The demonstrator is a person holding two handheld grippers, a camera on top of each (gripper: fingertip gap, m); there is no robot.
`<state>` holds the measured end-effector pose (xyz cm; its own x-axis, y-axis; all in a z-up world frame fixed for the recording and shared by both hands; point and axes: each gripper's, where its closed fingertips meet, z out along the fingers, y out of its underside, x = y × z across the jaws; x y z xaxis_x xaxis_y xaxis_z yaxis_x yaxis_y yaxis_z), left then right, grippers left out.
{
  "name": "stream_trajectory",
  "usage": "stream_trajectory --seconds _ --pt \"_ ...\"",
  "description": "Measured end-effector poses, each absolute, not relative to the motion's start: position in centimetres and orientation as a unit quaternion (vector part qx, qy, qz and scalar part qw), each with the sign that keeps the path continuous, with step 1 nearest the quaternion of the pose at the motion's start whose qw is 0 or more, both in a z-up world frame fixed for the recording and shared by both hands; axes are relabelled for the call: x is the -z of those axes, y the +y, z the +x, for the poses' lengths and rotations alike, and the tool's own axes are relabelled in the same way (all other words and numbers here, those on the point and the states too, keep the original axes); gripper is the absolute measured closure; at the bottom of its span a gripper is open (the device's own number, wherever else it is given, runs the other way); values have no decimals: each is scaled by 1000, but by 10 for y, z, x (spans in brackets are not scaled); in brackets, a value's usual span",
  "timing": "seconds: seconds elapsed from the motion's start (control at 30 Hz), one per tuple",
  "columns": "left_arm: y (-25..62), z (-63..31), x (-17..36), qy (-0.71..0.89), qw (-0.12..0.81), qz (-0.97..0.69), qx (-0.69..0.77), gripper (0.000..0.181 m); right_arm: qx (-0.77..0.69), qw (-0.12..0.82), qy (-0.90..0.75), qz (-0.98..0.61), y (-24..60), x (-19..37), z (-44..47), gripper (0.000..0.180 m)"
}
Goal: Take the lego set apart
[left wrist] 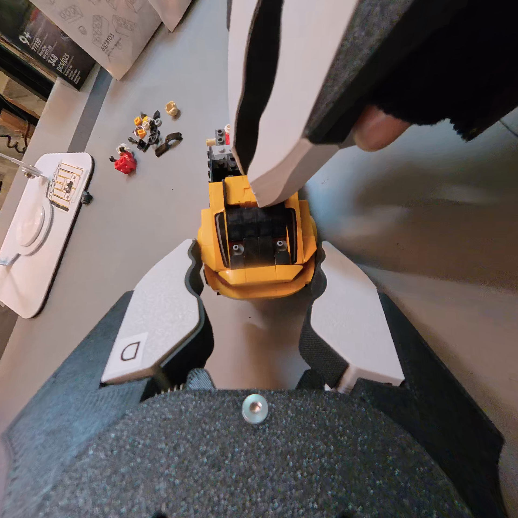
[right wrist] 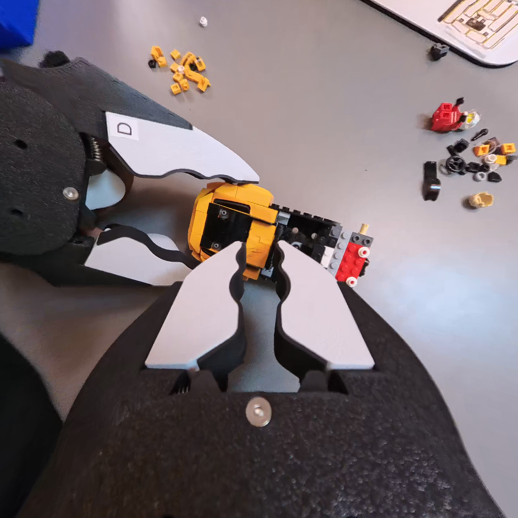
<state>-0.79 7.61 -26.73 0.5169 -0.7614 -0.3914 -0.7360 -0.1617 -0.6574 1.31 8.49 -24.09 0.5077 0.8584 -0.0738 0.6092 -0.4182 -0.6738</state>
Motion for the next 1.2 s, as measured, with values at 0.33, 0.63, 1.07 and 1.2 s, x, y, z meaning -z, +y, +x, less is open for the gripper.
stream_trajectory --seconds 0.33,0.63,1.07,1.2 --pt "76 -7 268 503 424 -753 -22 104 -224 258 -436 -833 83 240 12 162" --pt "78 -7 273 481 420 -770 13 103 -191 292 -450 -822 84 240 10 166" --pt "84 -5 276 473 423 -773 24 103 -238 293 -429 -820 90 241 12 166" --pt "85 -8 279 461 413 -784 43 103 -245 322 -426 -809 89 221 8 180"
